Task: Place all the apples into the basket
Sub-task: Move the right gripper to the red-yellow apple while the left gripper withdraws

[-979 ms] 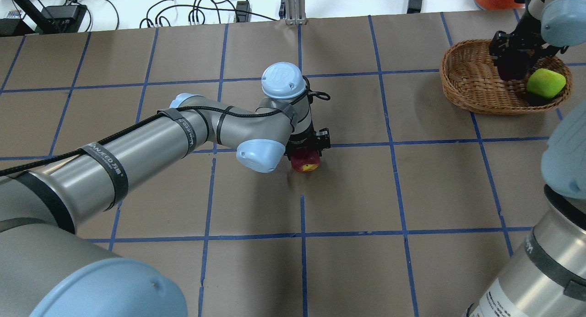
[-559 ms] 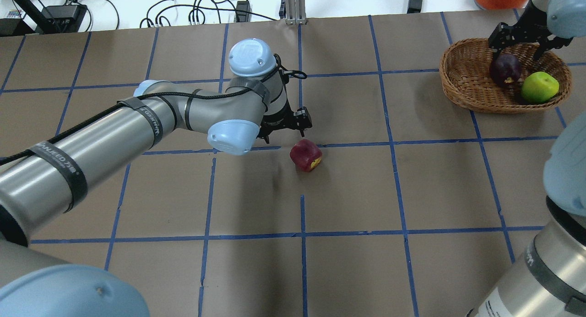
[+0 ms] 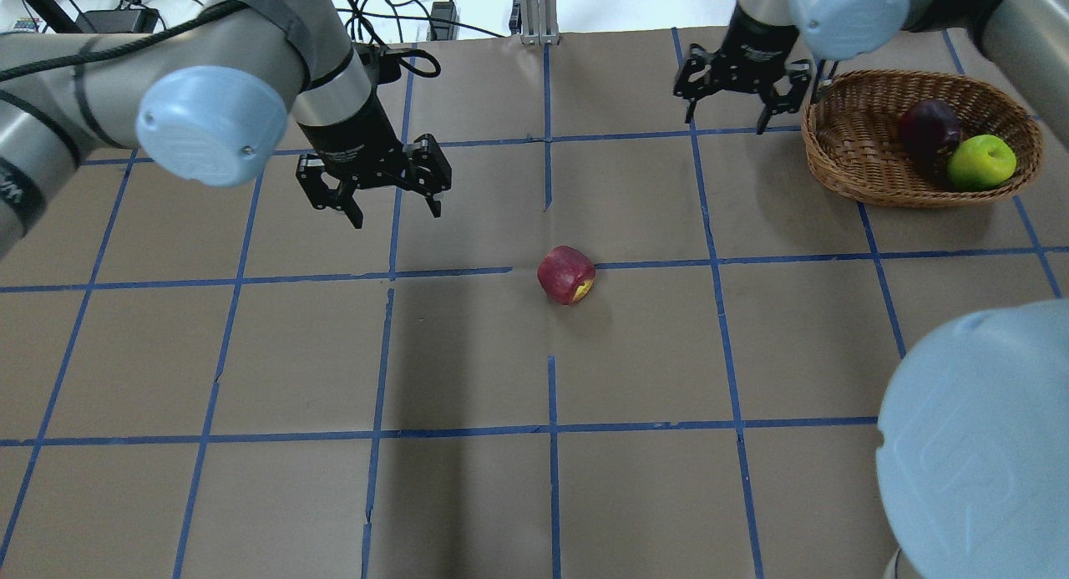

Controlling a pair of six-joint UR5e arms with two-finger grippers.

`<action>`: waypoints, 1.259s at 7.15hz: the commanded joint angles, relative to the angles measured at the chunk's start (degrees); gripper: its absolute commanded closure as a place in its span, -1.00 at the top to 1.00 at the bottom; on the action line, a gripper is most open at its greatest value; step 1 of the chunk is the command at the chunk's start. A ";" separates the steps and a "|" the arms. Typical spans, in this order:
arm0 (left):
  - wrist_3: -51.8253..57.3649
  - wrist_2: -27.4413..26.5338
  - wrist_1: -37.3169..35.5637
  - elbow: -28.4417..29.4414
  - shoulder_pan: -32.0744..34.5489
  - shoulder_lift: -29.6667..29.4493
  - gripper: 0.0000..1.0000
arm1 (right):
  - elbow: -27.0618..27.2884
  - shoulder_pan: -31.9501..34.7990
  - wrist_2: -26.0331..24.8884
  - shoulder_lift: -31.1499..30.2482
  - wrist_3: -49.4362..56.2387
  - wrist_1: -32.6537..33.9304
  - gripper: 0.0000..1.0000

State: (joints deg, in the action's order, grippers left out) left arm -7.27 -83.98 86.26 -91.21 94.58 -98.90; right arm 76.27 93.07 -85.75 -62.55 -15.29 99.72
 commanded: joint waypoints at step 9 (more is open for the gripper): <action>0.94 -4.97 0.93 1.30 -2.73 9.08 1.00 | 12.49 13.89 4.01 4.71 -18.80 9.35 1.00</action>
State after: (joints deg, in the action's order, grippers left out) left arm -6.26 -88.98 87.81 -89.90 91.87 -89.73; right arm 88.32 106.99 -81.82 -58.48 -31.97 109.19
